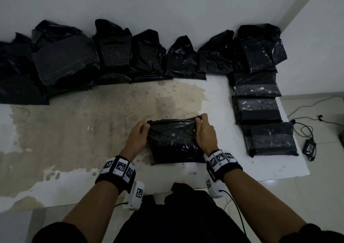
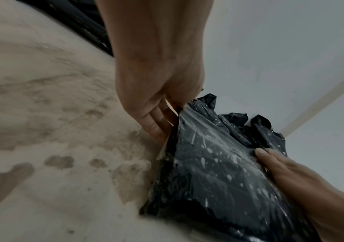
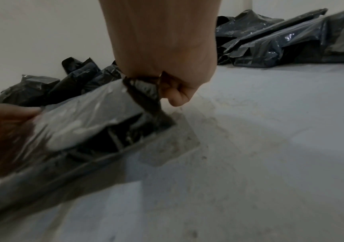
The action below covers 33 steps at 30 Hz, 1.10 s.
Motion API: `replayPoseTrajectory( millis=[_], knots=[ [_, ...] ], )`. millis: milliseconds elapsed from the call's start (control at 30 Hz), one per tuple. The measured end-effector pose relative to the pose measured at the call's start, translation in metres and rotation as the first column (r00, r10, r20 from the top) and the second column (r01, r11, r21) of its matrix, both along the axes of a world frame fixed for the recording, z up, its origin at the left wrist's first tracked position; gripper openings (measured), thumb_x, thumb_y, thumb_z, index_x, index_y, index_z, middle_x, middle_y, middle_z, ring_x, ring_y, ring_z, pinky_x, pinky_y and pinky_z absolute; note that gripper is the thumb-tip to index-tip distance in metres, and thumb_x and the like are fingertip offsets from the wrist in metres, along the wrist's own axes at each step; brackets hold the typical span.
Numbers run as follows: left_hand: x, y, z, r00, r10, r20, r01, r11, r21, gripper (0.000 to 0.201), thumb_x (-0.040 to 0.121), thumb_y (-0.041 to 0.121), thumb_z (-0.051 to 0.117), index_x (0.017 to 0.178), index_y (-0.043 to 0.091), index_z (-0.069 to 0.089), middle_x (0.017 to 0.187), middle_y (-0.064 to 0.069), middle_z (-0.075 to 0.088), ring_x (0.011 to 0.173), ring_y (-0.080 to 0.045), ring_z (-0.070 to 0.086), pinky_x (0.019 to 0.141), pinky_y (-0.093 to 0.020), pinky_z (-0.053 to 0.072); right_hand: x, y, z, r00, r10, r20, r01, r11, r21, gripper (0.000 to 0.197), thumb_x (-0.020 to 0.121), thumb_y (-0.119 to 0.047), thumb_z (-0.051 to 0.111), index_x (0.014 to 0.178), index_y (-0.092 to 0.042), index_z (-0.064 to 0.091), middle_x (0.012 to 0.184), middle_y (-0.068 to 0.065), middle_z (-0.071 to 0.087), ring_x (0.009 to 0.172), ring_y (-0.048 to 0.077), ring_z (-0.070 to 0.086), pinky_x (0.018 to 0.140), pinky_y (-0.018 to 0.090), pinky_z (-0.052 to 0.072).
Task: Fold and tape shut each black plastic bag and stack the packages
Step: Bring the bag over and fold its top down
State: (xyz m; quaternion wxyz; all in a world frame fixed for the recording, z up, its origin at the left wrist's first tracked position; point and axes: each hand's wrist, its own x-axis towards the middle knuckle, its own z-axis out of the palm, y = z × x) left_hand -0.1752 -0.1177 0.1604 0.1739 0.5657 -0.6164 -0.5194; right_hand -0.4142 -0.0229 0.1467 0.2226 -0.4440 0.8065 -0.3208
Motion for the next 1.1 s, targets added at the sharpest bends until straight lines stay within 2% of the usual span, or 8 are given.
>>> replayPoseTrajectory(
  millis=[167,300,433,567,667,867,967,1100],
  knots=[
    [-0.001,-0.007,0.004,0.987,0.118,-0.108,-0.106,0.989,0.105,0.018,0.101,0.024,0.060,0.103,0.008,0.068,0.090,0.002,0.069,0.081,-0.008,0.063,0.068,-0.013,0.048,-0.008,-0.003,-0.002,0.980,0.031,0.197,-0.035,0.999,0.021,0.030,0.101,-0.045,0.056,0.122,-0.025,0.050,0.088,-0.001,0.072,0.079,0.022,0.068,0.072,0.038,0.054],
    [-0.001,-0.016,0.004,0.988,0.113,-0.102,-0.105,0.991,0.088,0.014,0.098,0.017,0.064,0.104,0.008,0.072,0.090,0.000,0.071,0.083,-0.012,0.064,0.070,-0.014,0.049,-0.020,-0.006,0.001,0.981,0.007,0.192,-0.011,1.000,0.020,0.012,0.097,-0.023,0.066,0.089,-0.030,0.059,0.070,-0.011,0.062,0.068,0.009,0.058,0.071,0.035,0.050],
    [0.000,-0.020,0.010,0.993,0.095,-0.077,-0.094,0.996,0.009,0.013,0.096,0.017,0.066,0.103,0.009,0.074,0.087,0.002,0.070,0.072,0.003,0.061,0.067,-0.012,0.044,-0.023,-0.009,0.007,0.989,-0.028,0.146,0.031,0.999,-0.017,0.014,0.096,-0.022,0.067,0.086,-0.023,0.058,0.082,-0.002,0.055,0.072,0.015,0.054,0.071,0.032,0.046],
    [-0.002,-0.022,0.013,0.969,0.190,-0.155,-0.173,0.978,0.119,0.017,0.097,0.016,0.065,0.108,0.004,0.072,0.077,-0.003,0.067,0.060,0.000,0.063,0.058,-0.013,0.049,-0.018,-0.015,0.015,0.933,-0.091,0.348,0.102,0.995,-0.016,0.008,0.101,-0.020,0.060,0.094,-0.024,0.062,0.064,-0.001,0.061,0.056,0.014,0.054,0.059,0.030,0.048],
    [-0.002,-0.019,0.015,0.934,0.269,-0.235,-0.186,0.928,0.323,0.024,0.098,0.014,0.064,0.115,-0.003,0.066,0.100,-0.014,0.071,0.081,-0.019,0.075,0.065,-0.026,0.061,-0.013,-0.014,0.020,0.902,-0.081,0.424,0.072,0.997,0.037,0.008,0.105,-0.020,0.050,0.103,-0.021,0.058,0.076,0.003,0.073,0.052,0.016,0.061,0.056,0.030,0.052],
    [0.003,-0.012,0.011,0.938,0.238,-0.250,-0.151,0.935,0.322,0.019,0.099,0.011,0.061,0.110,-0.002,0.069,0.108,-0.015,0.071,0.110,-0.028,0.068,0.087,-0.027,0.059,-0.017,-0.004,0.019,0.907,-0.078,0.414,0.037,0.994,0.107,0.011,0.105,-0.020,0.050,0.108,-0.013,0.058,0.090,0.010,0.070,0.064,0.017,0.064,0.052,0.012,0.046],
    [0.006,-0.010,0.009,0.958,0.190,-0.217,-0.119,0.946,0.301,0.014,0.100,0.011,0.059,0.099,0.004,0.072,0.106,-0.014,0.071,0.110,-0.029,0.068,0.095,-0.033,0.056,-0.021,-0.003,0.020,0.881,-0.101,0.462,0.031,0.987,0.157,0.012,0.102,-0.018,0.051,0.095,-0.011,0.059,0.081,0.005,0.066,0.066,0.014,0.063,0.056,0.020,0.046],
    [0.004,-0.008,0.016,0.972,0.200,-0.125,-0.156,0.942,0.296,0.035,0.104,0.027,0.049,0.089,0.008,0.074,0.096,-0.009,0.073,0.091,-0.023,0.068,0.072,-0.025,0.053,-0.024,-0.004,0.025,0.803,-0.177,0.570,0.077,0.978,0.195,0.036,0.099,-0.032,0.038,0.083,-0.011,0.063,0.086,0.013,0.068,0.069,0.021,0.063,0.061,0.034,0.045]
  ],
)
